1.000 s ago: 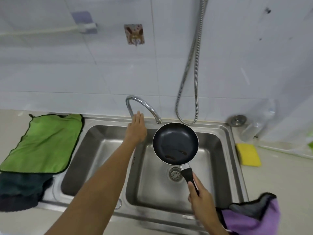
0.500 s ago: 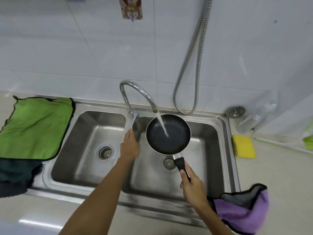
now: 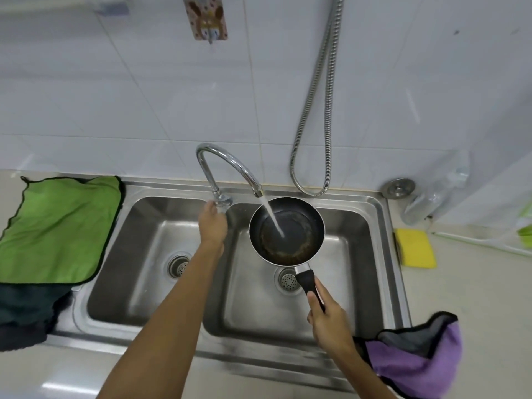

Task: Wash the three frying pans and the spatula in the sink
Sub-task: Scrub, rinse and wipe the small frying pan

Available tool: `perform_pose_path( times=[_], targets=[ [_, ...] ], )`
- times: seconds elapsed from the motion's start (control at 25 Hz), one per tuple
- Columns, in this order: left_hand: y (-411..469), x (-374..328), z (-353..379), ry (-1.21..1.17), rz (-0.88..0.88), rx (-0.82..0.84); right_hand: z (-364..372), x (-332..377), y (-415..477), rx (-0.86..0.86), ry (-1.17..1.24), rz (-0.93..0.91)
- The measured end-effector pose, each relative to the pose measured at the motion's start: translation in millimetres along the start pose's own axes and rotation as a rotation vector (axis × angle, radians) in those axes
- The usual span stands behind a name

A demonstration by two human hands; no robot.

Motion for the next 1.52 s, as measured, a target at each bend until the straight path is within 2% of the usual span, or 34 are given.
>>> perform_pose_path(
  times=[0.2,0.36,0.44,0.56,0.64,0.72,0.88,0.92,1.0,1.12,1.16,1.24,1.32,1.4,1.44,1.52],
  targets=[
    [44,-36,27,0.392,0.109,0.231,-7,2,-1,-0.009,0.009,-0.028],
    [-19,-17,6,0.372,0.193,0.190,-9,3,-3,-0.046,0.030,-0.015],
    [-90,29,16,0.322,0.107,0.223,-5,0,-3,-0.048,0.091,0.036],
    [-190,74,66,0.176,-0.104,0.479,5,-4,-9,-0.021,0.205,0.135],
    [-230,79,100,-0.036,-0.325,0.600,7,0,-17,-0.008,0.228,0.131],
    [-245,74,113,-0.249,-0.491,0.561,4,9,-27,-0.027,0.222,0.082],
    [-246,66,116,-0.375,-0.517,0.560,-2,20,-38,0.028,0.205,0.062],
    [-245,66,118,-0.410,-0.522,0.547,-11,18,-32,0.017,0.144,0.042],
    [-241,71,122,-0.482,-0.534,0.506,-45,13,-12,-0.097,-0.127,-0.069],
    [-244,82,125,-0.488,-0.581,0.501,-127,12,30,-0.432,-0.485,-0.265],
    [-246,83,124,-0.485,-0.590,0.500,-155,12,47,-0.537,-0.616,-0.291],
    [-248,82,119,-0.461,-0.578,0.464,-204,-1,86,-0.661,-0.828,-0.206],
    [-245,83,111,-0.367,-0.493,0.426,-229,-25,118,-0.594,-0.902,-0.034],
    [-244,82,103,-0.219,-0.382,0.423,-231,-48,134,-0.429,-0.893,0.107],
    [-244,83,100,-0.155,-0.348,0.422,-230,-53,135,-0.386,-0.857,0.130],
    [-242,85,92,-0.088,-0.308,0.402,-227,-47,126,-0.417,-0.788,0.093]
  ],
)
Point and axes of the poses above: each hand's wrist, its own y-axis towards the middle knuckle, its own z-axis out of the palm, x = y × z, the point moved 9 cm from there along y, towards the middle knuckle, and after that the axes turned 6 degrees about z, right-handed, at the moved point
